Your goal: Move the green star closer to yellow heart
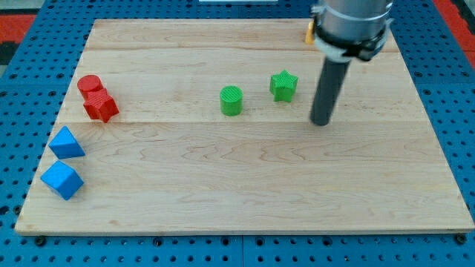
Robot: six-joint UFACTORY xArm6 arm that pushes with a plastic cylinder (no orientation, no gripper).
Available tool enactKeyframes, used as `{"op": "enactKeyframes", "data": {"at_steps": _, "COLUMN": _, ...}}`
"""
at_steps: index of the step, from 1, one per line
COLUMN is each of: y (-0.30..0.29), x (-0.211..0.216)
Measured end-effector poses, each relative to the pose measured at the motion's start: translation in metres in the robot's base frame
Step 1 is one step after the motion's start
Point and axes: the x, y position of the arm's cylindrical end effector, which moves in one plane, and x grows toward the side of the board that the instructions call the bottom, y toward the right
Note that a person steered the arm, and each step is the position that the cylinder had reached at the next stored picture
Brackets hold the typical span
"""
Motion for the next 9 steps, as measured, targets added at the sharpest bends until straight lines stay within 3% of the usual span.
{"op": "enactKeyframes", "data": {"at_steps": 1, "y": -0.030, "x": -0.059}}
{"op": "enactKeyframes", "data": {"at_steps": 2, "y": 0.040, "x": -0.108}}
{"op": "enactKeyframes", "data": {"at_steps": 3, "y": 0.081, "x": -0.117}}
{"op": "enactKeyframes", "data": {"at_steps": 4, "y": 0.088, "x": -0.065}}
{"op": "enactKeyframes", "data": {"at_steps": 5, "y": 0.035, "x": -0.047}}
{"op": "enactKeyframes", "data": {"at_steps": 6, "y": -0.025, "x": -0.059}}
{"op": "enactKeyframes", "data": {"at_steps": 7, "y": -0.035, "x": -0.098}}
{"op": "enactKeyframes", "data": {"at_steps": 9, "y": 0.040, "x": -0.120}}
